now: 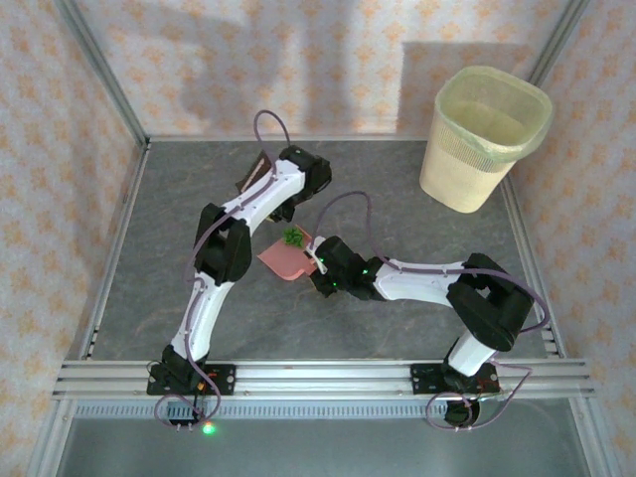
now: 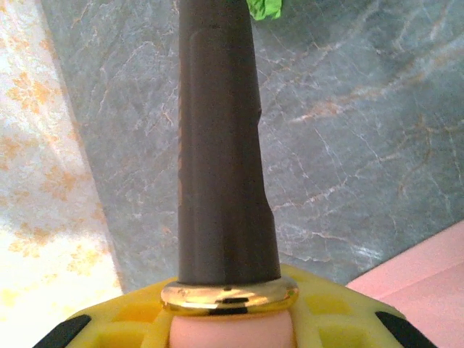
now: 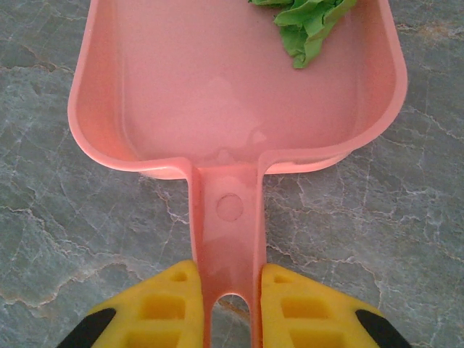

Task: Sweep away the paper scraps from the table

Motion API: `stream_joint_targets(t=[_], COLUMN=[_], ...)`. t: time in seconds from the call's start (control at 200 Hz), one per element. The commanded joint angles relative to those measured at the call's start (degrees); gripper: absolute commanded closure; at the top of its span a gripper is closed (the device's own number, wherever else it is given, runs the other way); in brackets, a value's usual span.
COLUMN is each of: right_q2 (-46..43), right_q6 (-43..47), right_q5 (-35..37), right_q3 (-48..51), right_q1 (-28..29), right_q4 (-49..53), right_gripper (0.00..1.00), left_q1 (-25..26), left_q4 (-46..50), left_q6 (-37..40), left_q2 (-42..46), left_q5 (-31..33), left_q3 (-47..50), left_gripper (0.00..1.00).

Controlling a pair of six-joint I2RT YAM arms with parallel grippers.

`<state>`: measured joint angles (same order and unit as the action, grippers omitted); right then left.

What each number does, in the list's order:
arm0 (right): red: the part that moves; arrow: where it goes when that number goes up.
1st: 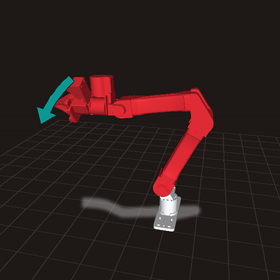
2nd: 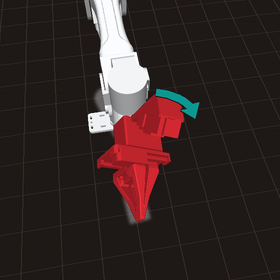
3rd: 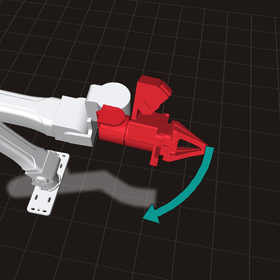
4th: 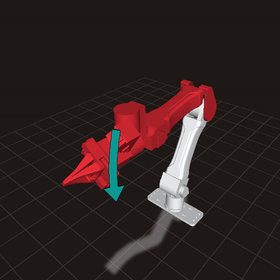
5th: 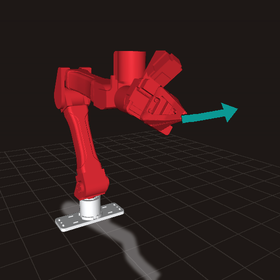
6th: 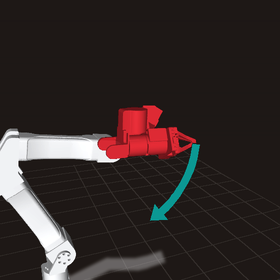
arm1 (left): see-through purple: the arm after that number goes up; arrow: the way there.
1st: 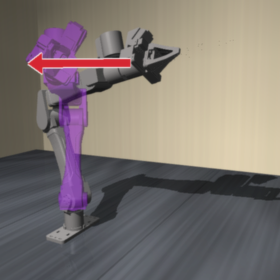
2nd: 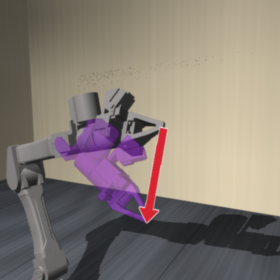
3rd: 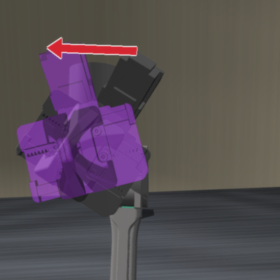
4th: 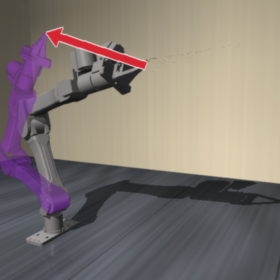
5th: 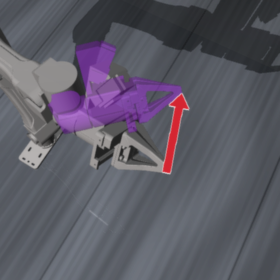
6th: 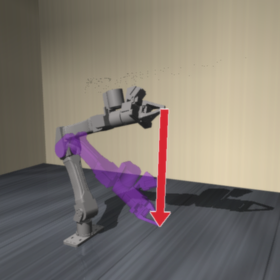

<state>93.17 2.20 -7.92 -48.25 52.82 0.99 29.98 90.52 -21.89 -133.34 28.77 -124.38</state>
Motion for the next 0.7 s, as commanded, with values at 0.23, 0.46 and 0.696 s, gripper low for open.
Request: stream_joint_targets(t=[0.23, 0.46, 0.696], right_q2=[0.3, -0.4, -0.5], right_q6=[0.0, -0.5, -1.5], right_q5=[0.3, 3.0, 5.3], right_q3=[-0.1, 0.5, 0.6], right_q1=[-0.2, -0.3, -0.6], right_q4=[1.1, 1.1, 1.0], right_gripper=[1.00, 1.00, 1.00], left_q1=[5.7, 10.2, 13.1], left_q4=[0.9, -1.4, -1.6], left_q6=[2.2, 3.3, 2.2], left_q2=[5.1, 8.5, 13.2], left_q5=[1.2, -1.8, -1.7], left_q3=[9.0, 14.4, 18.9], left_gripper=[1.00, 1.00, 1.00])
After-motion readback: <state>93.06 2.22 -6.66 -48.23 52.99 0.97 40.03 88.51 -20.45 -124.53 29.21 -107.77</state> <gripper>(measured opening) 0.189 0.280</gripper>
